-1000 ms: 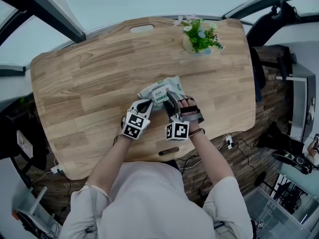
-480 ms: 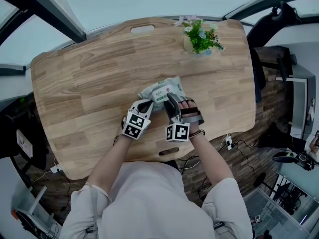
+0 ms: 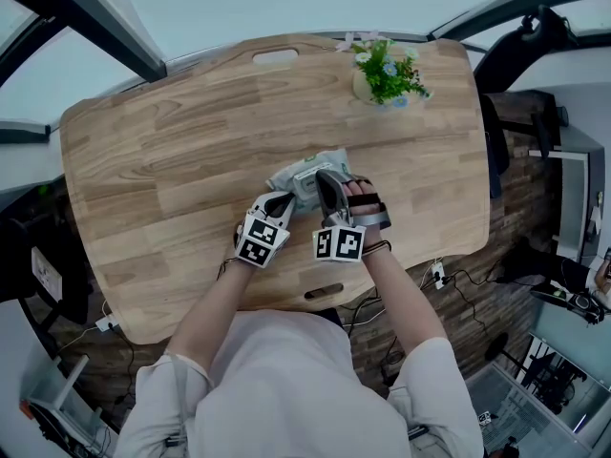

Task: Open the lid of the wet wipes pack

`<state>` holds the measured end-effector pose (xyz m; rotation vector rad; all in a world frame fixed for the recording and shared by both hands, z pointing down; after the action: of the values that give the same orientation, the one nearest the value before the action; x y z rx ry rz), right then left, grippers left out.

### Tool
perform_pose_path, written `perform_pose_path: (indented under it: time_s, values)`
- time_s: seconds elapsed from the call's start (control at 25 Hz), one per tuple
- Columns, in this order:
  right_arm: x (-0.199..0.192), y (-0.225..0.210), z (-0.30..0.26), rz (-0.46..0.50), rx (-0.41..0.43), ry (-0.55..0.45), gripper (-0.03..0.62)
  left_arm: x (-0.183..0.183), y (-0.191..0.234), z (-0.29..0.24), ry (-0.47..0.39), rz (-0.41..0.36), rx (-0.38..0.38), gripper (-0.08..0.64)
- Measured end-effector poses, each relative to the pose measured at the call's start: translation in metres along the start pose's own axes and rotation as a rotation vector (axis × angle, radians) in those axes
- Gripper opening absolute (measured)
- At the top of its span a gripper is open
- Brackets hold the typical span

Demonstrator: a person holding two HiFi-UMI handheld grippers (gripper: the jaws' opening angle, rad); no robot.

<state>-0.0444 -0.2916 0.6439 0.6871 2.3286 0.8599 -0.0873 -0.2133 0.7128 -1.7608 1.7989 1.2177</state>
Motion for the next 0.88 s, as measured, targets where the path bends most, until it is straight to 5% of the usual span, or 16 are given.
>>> perform_pose_path:
  time_s: [0.52, 0.88]
  values:
    - [-0.007, -0.003, -0.035, -0.140, 0.048, 0.050, 0.008, 0.000, 0.001, 0.000, -0.007, 0.006, -0.018, 0.020]
    - [-0.012, -0.009, -0.062, -0.402, 0.119, 0.099, 0.008, -0.002, 0.002, 0.001, -0.019, 0.014, -0.030, 0.020]
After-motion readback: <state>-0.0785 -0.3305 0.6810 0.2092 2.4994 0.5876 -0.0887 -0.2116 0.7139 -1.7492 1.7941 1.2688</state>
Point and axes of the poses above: the fingertips, and each gripper's own axes: z backward along the fingers, y to its left, x out of its top, the point moved 5 cm from there along z, backward along the fingers, and after that the axes turned 1 degree about z, right-handed, at the moved point
